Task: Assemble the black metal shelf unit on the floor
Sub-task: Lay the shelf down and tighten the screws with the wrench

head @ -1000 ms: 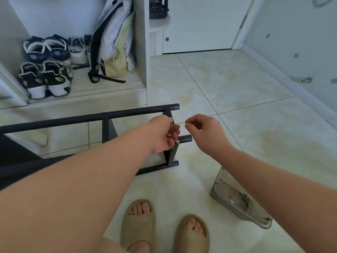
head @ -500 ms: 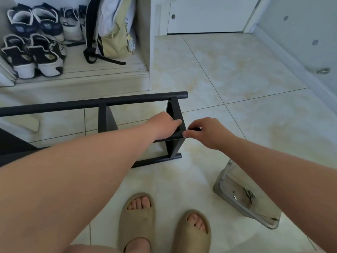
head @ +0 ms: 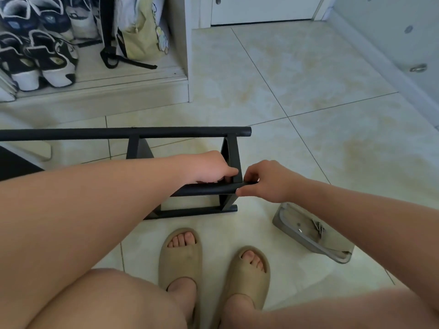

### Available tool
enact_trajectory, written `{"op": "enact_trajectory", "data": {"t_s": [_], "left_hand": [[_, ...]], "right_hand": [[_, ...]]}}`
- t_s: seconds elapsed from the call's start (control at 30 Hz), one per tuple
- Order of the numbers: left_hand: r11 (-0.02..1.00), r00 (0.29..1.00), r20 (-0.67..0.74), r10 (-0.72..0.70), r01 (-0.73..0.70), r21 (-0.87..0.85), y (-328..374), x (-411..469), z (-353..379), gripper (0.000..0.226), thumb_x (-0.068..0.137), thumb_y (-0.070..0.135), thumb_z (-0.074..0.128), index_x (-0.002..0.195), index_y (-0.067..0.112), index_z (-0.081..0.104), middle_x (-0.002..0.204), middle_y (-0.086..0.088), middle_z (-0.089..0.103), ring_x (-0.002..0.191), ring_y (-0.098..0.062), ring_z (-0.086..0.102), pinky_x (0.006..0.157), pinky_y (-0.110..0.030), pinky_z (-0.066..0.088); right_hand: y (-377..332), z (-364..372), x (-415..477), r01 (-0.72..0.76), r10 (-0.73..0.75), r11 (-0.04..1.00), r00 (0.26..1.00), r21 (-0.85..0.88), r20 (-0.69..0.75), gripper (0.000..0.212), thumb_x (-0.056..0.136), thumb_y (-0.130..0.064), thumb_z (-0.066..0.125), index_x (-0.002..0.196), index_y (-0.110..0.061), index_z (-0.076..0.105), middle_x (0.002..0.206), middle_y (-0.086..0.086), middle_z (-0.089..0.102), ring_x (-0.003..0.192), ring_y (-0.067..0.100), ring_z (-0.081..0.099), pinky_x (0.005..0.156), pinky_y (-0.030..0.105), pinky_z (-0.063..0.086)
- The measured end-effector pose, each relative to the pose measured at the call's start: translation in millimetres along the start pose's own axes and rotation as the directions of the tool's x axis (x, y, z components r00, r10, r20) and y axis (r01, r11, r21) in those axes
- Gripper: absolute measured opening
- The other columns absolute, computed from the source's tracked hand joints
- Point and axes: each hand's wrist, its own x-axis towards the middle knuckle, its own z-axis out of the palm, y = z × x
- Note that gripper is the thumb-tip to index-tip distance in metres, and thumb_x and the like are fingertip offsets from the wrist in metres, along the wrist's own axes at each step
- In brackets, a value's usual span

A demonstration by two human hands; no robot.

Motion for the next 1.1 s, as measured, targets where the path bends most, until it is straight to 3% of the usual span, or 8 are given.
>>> {"op": "enact_trajectory", "data": {"t_s": [0.13, 0.27, 0.37, 0.43, 0.57, 0.8, 0.97, 1.1], "left_hand": [[1.0, 0.995, 0.092, -0.028, 0.028, 0.002, 3, -12, 8, 0.034, 0.097, 0.03, 0.054, 0.071, 0.009, 0.063, 0.059, -0.005, 0.041, 0.065, -0.025, 0.036, 0.06, -0.031, 0.031], [0.998, 0.993, 0.113, -0.033, 0.038, -0.045, 0, -10, 9, 0.032, 0.098, 0.029, 0.056, 0.094, 0.0, 0.069, 0.06, -0.004, 0.037, 0.059, -0.022, 0.03, 0.058, -0.032, 0.026], [0.995, 0.993, 0.114, -0.022, 0.033, -0.094, -7, -7, 9, 0.023, 0.093, 0.026, 0.06, 0.09, 0.004, 0.068, 0.059, -0.003, 0.036, 0.058, -0.021, 0.027, 0.058, -0.033, 0.023], [0.992, 0.991, 0.128, -0.027, 0.042, -0.118, -9, -5, 9, 0.015, 0.086, 0.025, 0.064, 0.09, 0.011, 0.065, 0.059, -0.003, 0.033, 0.058, -0.022, 0.024, 0.058, -0.033, 0.022], [0.984, 0.987, 0.154, -0.048, 0.073, -0.165, -13, 1, 7, 0.013, 0.08, 0.023, 0.066, 0.086, 0.013, 0.062, 0.052, 0.001, 0.031, 0.051, -0.019, 0.024, 0.055, -0.031, 0.023], [0.958, 0.991, 0.129, -0.028, 0.063, -0.279, -18, 17, 9, 0.011, 0.076, 0.016, 0.067, 0.08, 0.012, 0.057, 0.046, 0.005, 0.03, 0.044, -0.016, 0.027, 0.055, -0.028, 0.026], [0.952, 0.971, 0.134, -0.2, 0.225, -0.21, -14, 28, 13, 0.03, 0.085, 0.017, 0.062, 0.056, 0.015, 0.06, 0.047, 0.002, 0.045, 0.04, -0.015, 0.035, 0.05, -0.025, 0.031], [0.889, 0.975, 0.123, -0.188, 0.222, -0.401, -11, 37, 14, 0.023, 0.096, 0.007, 0.047, 0.086, 0.007, 0.068, 0.063, -0.003, 0.058, 0.048, -0.013, 0.045, 0.05, -0.022, 0.041]], "right_hand": [[1, 9, -16, -0.031, 0.031, 0.999, 0.999, -0.014, 0.024, 0.041, 0.081, -0.053, 0.076, 0.095, -0.015, 0.068, 0.094, 0.004, 0.07, 0.087, 0.024, 0.065, 0.074, 0.033, 0.052], [6, 8, -18, 0.018, -0.026, 0.996, 0.995, -0.086, -0.099, 0.067, 0.071, -0.063, 0.08, 0.117, -0.023, 0.054, 0.113, -0.004, 0.058, 0.102, 0.018, 0.055, 0.088, 0.036, 0.049], [9, 3, -12, 0.099, -0.174, 0.944, 0.96, -0.315, -0.218, 0.115, 0.058, -0.078, 0.077, 0.151, -0.03, 0.029, 0.15, -0.001, 0.033, 0.138, 0.025, 0.03, 0.112, 0.043, 0.028], [11, -3, -4, 0.129, -0.217, 0.906, 0.959, -0.403, -0.182, 0.137, 0.053, -0.087, 0.072, 0.16, -0.033, 0.006, 0.167, -0.001, 0.001, 0.154, 0.027, -0.001, 0.122, 0.05, 0.009], [10, -14, 22, 0.155, -0.186, 0.843, 0.982, -0.515, -0.009, 0.153, 0.046, -0.098, 0.061, 0.156, -0.033, -0.023, 0.161, 0.002, -0.037, 0.149, 0.029, -0.034, 0.12, 0.061, -0.013], [8, -24, 42, 0.177, -0.135, 0.907, 0.982, -0.383, 0.134, 0.156, 0.048, -0.086, 0.077, 0.153, -0.039, -0.029, 0.159, -0.003, -0.041, 0.156, 0.03, -0.009, 0.125, 0.051, -0.009], [7, -24, 41, 0.183, -0.155, 0.879, 0.983, -0.441, 0.1, 0.157, 0.047, -0.088, 0.075, 0.155, -0.035, -0.026, 0.163, 0.001, -0.031, 0.15, 0.022, -0.032, 0.121, 0.056, -0.017], [2, -28, 41, 0.181, -0.147, 0.887, 0.983, -0.426, 0.112, 0.157, 0.048, -0.085, 0.077, 0.157, -0.033, -0.024, 0.164, 0.001, -0.028, 0.15, 0.02, -0.032, 0.121, 0.054, -0.017]]}}
